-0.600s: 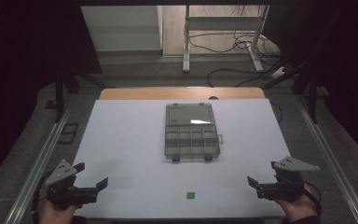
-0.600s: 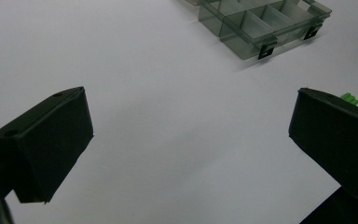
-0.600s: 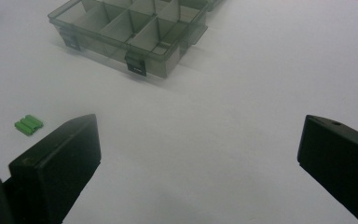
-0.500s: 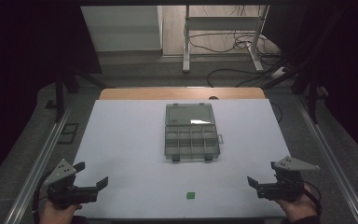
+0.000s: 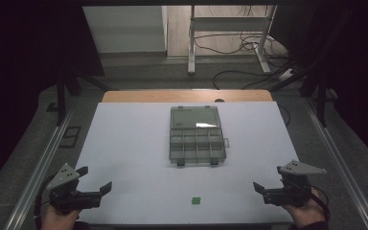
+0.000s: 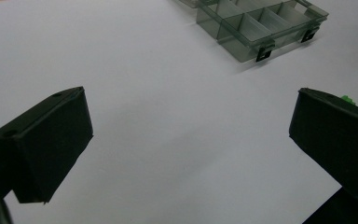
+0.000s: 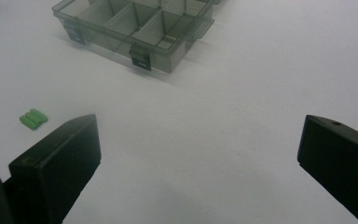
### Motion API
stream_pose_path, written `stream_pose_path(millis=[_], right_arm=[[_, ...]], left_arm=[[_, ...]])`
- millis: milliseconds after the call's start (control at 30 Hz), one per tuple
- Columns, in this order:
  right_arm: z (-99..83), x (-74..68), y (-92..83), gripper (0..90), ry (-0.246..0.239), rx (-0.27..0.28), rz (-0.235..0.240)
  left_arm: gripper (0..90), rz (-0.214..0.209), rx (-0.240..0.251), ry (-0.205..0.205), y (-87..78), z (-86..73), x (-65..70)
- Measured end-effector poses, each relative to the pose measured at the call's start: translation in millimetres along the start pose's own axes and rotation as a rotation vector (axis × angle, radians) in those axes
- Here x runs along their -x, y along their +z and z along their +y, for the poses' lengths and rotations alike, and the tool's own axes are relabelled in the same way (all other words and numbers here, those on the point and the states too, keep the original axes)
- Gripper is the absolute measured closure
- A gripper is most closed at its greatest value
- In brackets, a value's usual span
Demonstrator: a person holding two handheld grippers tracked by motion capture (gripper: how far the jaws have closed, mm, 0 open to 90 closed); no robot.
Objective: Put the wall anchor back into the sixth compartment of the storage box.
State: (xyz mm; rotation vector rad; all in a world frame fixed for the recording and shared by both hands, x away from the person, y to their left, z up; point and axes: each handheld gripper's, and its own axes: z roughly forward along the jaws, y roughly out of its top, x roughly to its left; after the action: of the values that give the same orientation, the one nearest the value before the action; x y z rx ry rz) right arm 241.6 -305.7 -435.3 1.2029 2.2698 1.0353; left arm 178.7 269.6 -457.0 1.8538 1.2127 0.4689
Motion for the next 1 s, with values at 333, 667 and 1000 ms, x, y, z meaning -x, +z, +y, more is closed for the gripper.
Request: stream_pose_path(millis=[333, 667, 1000], right_arm=[[1.3, -3.6, 3.3, 0.0, -0.039, -0.020, -0.002], [3.8, -10.1, 9.6, 0.0, -0.059, -0.036, 0.024], [8.6, -17.2, 17.9, 0.0, -0.077, -0.050, 0.061]], left_arm=[[0.0, 0.008, 0.004, -0.005, -0.1, 0.0, -0.5], [0.0, 0.009, -0.007, -0.003, 1.4, 0.4, -0.3], [0.2, 0.005, -0.017, 0.000, 2.5, 0.8, -0.3]])
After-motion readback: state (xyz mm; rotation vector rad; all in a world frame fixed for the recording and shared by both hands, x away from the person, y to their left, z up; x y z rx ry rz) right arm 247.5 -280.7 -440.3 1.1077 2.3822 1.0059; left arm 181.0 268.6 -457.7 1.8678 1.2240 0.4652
